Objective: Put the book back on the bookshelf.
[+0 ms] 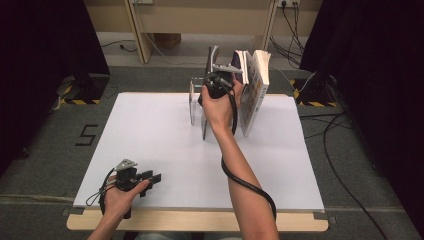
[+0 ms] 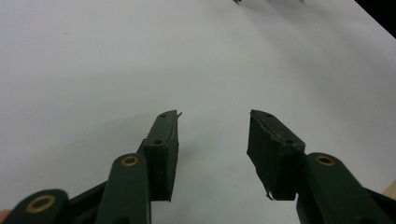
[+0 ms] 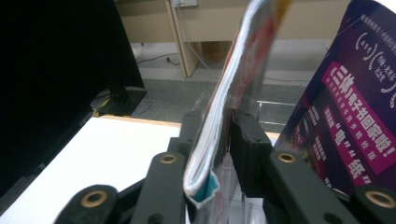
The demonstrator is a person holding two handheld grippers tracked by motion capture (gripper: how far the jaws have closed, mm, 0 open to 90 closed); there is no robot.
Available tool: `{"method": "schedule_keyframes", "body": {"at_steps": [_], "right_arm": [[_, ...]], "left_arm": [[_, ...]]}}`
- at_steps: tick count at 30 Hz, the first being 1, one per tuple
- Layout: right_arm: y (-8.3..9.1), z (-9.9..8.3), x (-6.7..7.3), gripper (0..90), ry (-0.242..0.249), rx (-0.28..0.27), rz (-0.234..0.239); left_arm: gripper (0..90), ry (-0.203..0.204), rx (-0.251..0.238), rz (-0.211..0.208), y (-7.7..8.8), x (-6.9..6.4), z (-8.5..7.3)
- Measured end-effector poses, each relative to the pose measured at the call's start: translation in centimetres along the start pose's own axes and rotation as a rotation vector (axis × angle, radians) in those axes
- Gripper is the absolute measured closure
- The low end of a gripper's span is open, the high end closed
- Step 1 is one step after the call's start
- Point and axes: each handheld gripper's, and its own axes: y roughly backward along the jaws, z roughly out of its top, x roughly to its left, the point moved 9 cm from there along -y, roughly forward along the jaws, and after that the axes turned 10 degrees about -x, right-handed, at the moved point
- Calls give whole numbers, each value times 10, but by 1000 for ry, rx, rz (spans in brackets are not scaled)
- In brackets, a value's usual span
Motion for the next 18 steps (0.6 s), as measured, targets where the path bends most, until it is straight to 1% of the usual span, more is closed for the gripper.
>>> {"method": "schedule_keyframes", "body": {"at_steps": [1,3,4,7,8,10,13,14,16,18], "right_arm": [[0,0,0,739,2,2,4],[0,-1,-1,740,12,8,-5],[-1,-2,-2,769,13,24,-13],[-6,-5,-7,810,11,87,-31],[-8,-5,-9,835,24,106,-47],[-12,-3,-13,869,30,123,-70],[-13,-1,-16,872,51,110,-98],[-13,0,-15,872,54,98,-99],[-12,0,-15,873,79,66,-117],[-11,1,-13,873,89,39,-128]], "left_arm": [[526,-2,4,-1,0,-1,-1],[526,-2,4,-3,0,-1,-1],[526,-3,3,-3,0,-1,0],[526,-4,2,-3,0,-1,0],[526,-5,3,-4,1,-1,0],[526,-3,5,-4,0,-1,-1],[526,-3,6,-7,0,-2,-1],[527,-3,5,-7,0,-1,-1],[527,-2,5,-6,0,-1,-1],[527,-2,6,-5,0,0,-1]]}}
